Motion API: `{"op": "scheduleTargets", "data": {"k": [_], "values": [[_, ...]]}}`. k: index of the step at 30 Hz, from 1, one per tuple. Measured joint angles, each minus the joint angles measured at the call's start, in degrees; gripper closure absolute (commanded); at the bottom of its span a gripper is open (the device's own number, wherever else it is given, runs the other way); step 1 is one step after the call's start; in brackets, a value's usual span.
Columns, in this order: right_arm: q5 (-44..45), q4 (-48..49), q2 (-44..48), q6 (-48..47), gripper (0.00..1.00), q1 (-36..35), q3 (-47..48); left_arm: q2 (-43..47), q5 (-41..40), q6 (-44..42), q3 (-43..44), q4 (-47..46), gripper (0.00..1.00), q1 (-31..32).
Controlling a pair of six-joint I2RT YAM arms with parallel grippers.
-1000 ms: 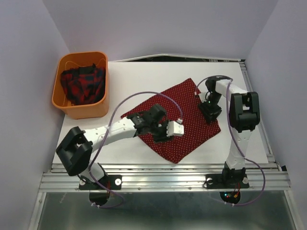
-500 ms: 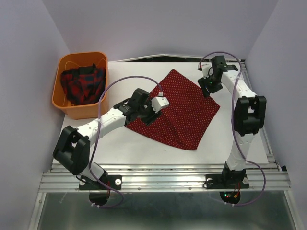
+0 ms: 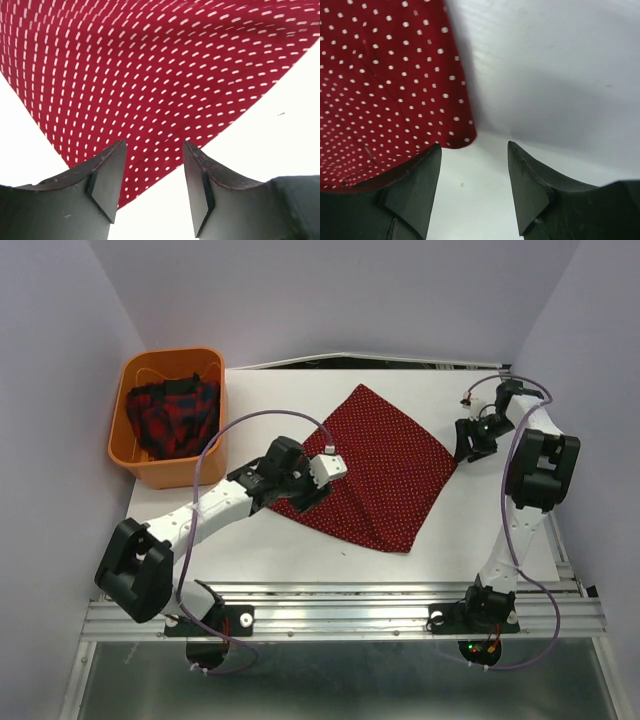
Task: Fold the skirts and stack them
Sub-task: Flatten the skirt out
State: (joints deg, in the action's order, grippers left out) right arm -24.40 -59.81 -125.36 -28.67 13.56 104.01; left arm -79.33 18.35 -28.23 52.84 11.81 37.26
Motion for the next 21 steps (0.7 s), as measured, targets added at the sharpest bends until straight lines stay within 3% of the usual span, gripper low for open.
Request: {"op": "scheduleTargets", "data": {"k": [12,21], "values": [[-9.6,-3.1,0.1,-0.2,0.38,-1.6,-1.3,-3.6,-10.6,-6.3,-0.7,-1.8,0.29,21.3],[-10.1,-3.1,0.3,0.0,0.45,-1.6,-1.4,-15.1,-15.5,-6.9,6.3,-4.9,0.29,26.7]]}}
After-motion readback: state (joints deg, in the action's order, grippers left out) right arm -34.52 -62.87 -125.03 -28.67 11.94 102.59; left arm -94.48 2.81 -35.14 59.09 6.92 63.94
